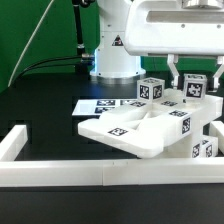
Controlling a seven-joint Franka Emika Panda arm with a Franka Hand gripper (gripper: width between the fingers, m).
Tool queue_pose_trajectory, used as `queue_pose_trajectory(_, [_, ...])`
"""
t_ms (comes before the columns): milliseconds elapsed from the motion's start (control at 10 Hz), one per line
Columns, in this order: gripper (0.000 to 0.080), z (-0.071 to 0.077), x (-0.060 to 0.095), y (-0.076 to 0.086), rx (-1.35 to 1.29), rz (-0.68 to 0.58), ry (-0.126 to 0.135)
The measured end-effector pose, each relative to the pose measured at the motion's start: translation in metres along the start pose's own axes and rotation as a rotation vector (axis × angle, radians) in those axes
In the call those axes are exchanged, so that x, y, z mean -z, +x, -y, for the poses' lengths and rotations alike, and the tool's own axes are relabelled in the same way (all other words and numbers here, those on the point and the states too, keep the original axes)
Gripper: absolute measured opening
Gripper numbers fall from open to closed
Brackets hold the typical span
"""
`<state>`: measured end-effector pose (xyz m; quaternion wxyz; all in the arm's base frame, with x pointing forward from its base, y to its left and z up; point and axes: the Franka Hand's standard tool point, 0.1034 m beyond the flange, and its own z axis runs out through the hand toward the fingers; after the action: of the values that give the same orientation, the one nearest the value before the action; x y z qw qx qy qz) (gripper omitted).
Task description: Assemble chair
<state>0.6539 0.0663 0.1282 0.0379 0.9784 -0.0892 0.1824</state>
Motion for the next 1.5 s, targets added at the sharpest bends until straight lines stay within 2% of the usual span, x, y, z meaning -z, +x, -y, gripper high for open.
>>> queue_pose_trajectory(300, [0.0285, -0.0029, -0.0037, -0.0003, -0.001, 0.003, -0.006])
queue_pose_trajectory(700, [0.0285, 0.0019, -0.0094, -0.0027, 0.009, -0.014, -0.002])
queue_pose_trajectory(1200, [0.0285, 0.0012, -0.0098, -0.0022, 0.013, -0.015, -0.003])
queue_pose_trajectory(1300, [0.0467, 0.0012, -0.01, -0.0024, 0.013, -0.014, -0.003])
queue_pose_trajectory(1400, [0.0588, 0.0012, -0.0102, -0.0025, 0.013, -0.014, -0.003])
queue_pose_trajectory(1500, [0.0588, 0.0011, -0.0103, -0.0026, 0.014, -0.014, -0.004])
